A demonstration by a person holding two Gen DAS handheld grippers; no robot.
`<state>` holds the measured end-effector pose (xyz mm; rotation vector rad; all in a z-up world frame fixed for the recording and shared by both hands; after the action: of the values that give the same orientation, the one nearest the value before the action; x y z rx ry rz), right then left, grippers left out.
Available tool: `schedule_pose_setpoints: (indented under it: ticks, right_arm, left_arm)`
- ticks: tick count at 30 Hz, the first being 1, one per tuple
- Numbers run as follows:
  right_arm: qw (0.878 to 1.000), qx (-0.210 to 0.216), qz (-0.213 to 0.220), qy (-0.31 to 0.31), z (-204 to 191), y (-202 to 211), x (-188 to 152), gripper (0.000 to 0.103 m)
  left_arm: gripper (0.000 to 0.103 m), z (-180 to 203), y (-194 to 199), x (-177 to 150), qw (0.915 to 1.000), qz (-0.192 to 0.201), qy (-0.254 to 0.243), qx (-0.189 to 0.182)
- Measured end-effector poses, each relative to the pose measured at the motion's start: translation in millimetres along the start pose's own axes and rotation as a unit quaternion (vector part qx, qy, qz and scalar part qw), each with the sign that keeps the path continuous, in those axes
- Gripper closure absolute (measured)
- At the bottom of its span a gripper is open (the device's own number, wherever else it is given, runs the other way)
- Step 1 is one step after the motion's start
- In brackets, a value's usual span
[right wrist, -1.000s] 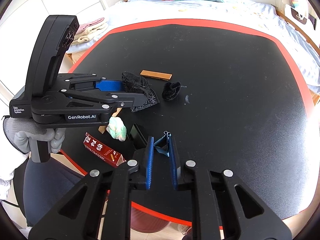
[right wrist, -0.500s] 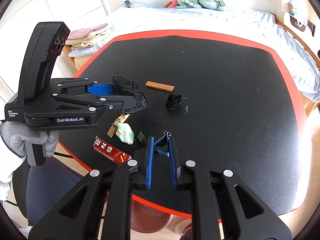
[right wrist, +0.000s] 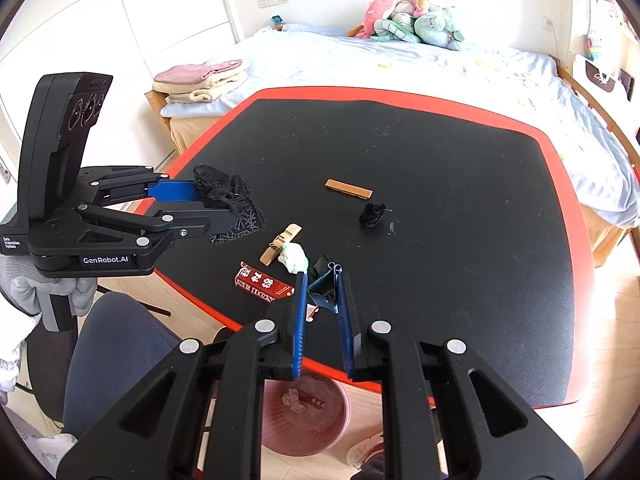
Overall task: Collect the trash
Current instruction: 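Carry the black cloth and blue clip with both grippers over the bin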
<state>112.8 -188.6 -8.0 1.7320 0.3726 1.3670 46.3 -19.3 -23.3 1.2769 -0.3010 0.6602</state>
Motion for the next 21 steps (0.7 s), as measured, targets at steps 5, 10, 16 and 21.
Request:
schedule_pose_setpoints:
  ticks: [5,10,16,21]
  right_arm:
    - [1.0,0.003,0.008,0.011,-19.7,18.5,-9.4,0.089]
    - [1.0,0.008,0.012,0.016,-36.8,33.4,-23.4,0.089]
    - [1.0,0.016,0.01,0.016,-52.7,45.2,-42.1,0.089]
    - [1.0,0.028,0.001,0.013,-64.4,44.8,-59.1,0.089]
  left_arm:
    - [0.057,2.2,22.8,-18.9,0.9999,0.014,0.004,0.001]
    - [0.057,5.9,38.6,-42.1,0.9998,0.021,-0.001,0.004]
    - [0.057,6.7,45.6,-71.5,0.9999,0.013,0.005,0.005]
    - [0.057,10.7,45.5,-93.4,1.0,0.001,0.002,0.005]
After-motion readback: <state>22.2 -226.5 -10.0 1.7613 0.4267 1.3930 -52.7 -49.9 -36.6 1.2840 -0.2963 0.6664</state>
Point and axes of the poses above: each gripper's, at about its wrist camera, not at the fingertips, and y roughly against the way its jaws point, z to its right, x to its top, the point moved 3 cm from there along -y, roughly the way its jaws point, and after that the axes turned 14 degrees about y, right-handed, at the moved point
